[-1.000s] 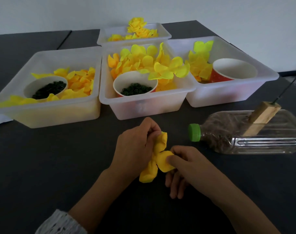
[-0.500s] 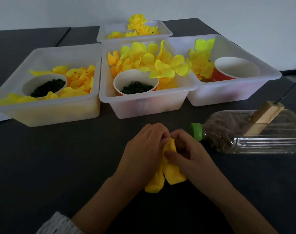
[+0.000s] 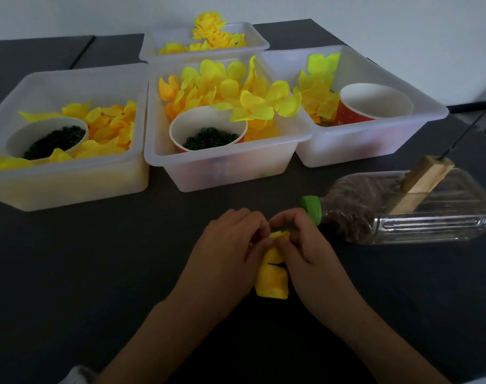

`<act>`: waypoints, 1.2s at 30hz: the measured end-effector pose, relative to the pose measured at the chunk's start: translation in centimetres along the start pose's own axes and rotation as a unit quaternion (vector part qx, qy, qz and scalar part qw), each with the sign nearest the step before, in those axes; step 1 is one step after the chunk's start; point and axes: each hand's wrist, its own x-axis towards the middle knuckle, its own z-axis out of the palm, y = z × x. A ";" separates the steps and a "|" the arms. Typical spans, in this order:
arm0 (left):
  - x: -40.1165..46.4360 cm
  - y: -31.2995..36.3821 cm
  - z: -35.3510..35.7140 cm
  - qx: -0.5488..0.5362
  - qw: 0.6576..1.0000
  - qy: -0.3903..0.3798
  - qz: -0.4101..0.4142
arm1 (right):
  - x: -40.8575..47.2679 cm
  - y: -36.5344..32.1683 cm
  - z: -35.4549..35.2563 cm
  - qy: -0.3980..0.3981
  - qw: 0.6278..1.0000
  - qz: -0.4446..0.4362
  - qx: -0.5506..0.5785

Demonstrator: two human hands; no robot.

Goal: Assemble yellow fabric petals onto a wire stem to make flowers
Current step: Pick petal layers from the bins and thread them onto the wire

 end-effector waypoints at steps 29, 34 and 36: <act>-0.5 -0.1 0.0 -0.275 0.947 0.148 -0.075 | -0.4 -1.5 -1.2 -0.084 0.989 0.006 0.121; -0.4 -0.1 0.0 -0.336 0.928 0.136 -0.085 | -0.3 -1.8 -1.4 -0.095 0.987 -0.001 0.132; -0.4 -0.2 0.2 -0.347 0.924 0.142 -0.081 | -0.3 -1.7 -1.2 -0.088 0.985 -0.007 0.150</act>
